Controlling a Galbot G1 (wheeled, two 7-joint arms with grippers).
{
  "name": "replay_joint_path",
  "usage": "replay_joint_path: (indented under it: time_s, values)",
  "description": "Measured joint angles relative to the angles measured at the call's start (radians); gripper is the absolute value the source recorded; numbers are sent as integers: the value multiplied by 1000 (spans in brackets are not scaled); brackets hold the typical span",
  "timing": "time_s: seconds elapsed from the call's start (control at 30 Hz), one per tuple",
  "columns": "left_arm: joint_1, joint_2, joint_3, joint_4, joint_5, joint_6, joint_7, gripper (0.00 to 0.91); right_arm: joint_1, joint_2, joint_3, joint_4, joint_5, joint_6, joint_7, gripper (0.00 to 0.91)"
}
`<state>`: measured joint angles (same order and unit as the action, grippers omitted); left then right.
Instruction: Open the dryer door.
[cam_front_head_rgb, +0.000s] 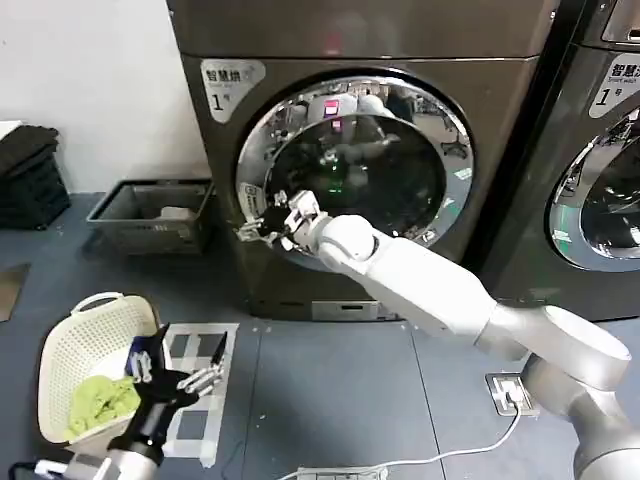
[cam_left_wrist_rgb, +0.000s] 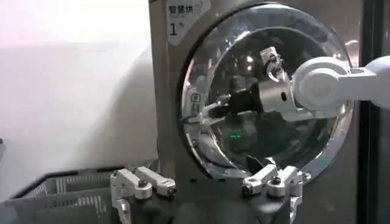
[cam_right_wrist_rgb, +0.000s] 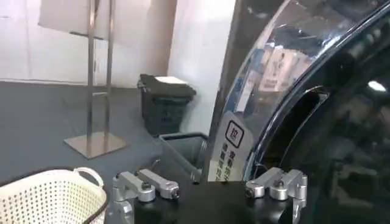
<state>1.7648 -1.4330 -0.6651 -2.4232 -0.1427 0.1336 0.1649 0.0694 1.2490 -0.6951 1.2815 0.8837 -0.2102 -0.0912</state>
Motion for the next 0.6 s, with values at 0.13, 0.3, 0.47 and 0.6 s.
replay_joint_path:
  time_s: [0.13, 0.3, 0.47, 0.6]
  values:
    - [0, 0, 0, 1, 0, -1, 0, 907, 3, -1, -7, -1, -2, 2, -19, 907]
    - [1, -1, 0, 2, 0, -2, 0, 907, 4, -1, -9, -6, -2, 4, -30, 907]
    - [0, -1, 0, 2, -1, -3, 0, 907, 6, -13, -15, 3, -7, 13, -61, 907]
    - [-1, -1, 0, 2, -1, -3, 1, 907, 6, -26, -22, 17, -7, 20, -87, 907]
